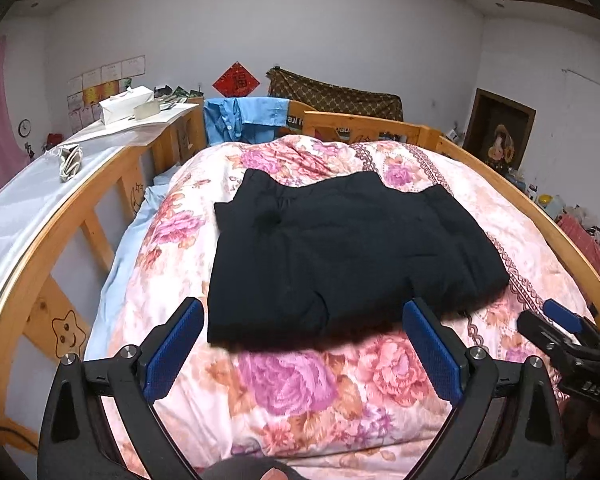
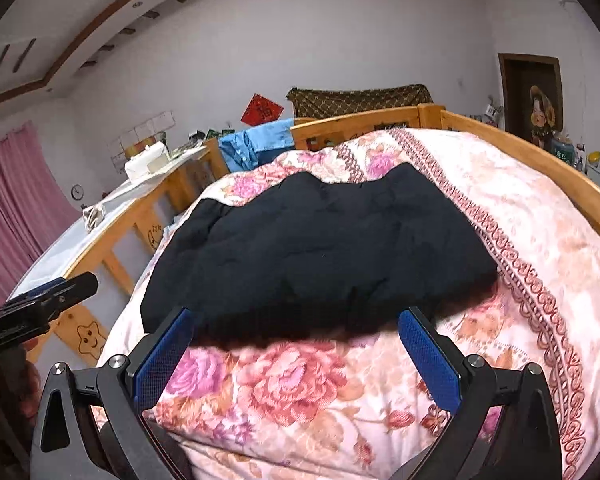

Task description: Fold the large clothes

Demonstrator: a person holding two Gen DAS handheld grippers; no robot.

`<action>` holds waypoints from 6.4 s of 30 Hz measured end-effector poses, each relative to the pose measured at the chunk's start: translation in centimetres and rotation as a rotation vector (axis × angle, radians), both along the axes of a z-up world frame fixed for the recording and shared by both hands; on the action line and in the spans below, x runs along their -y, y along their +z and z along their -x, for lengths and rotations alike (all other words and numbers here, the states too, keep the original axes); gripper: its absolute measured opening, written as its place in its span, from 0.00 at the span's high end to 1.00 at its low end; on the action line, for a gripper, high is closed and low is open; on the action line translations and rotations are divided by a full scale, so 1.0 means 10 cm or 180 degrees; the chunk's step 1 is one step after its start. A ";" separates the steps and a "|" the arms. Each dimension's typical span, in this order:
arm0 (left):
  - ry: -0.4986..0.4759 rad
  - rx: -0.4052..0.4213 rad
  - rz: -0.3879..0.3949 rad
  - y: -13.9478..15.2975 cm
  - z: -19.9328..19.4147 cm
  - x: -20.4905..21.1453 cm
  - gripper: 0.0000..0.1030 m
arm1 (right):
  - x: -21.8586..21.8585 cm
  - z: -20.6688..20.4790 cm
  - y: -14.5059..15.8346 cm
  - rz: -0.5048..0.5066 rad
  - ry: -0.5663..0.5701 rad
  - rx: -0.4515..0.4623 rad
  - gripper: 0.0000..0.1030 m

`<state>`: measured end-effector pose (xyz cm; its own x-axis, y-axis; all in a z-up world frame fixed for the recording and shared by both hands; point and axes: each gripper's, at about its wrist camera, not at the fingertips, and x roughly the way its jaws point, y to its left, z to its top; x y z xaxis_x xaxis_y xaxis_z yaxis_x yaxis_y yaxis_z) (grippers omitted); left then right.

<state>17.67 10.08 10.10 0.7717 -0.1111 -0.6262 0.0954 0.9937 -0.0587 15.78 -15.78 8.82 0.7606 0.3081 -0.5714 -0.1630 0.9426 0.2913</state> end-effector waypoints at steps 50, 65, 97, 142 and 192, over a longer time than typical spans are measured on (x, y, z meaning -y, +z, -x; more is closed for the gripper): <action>0.0137 0.0291 -0.0049 -0.64 0.91 0.20 0.05 | 0.03 0.65 -0.31 0.0528 -0.0031 0.0245 0.00; 0.0099 0.0265 -0.0109 -0.68 0.90 0.25 0.05 | 0.07 0.66 -0.30 0.0515 -0.0055 0.0248 0.00; 0.0028 0.0308 -0.0187 -0.68 0.93 0.23 0.05 | 0.11 0.66 -0.31 0.0479 -0.0103 0.0233 0.00; 0.0023 0.0303 -0.0183 -0.68 0.94 0.24 0.05 | 0.11 0.65 -0.32 0.0483 -0.0100 0.0231 0.00; 0.0070 0.0327 -0.0193 -0.70 0.97 0.23 0.05 | 0.13 0.65 -0.31 0.0484 -0.0093 0.0228 0.00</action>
<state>8.00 7.82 3.11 0.8341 -0.0578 -0.5486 0.0759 0.9971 0.0104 9.32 -17.05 5.70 0.8085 0.1993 -0.5538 -0.1500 0.9796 0.1335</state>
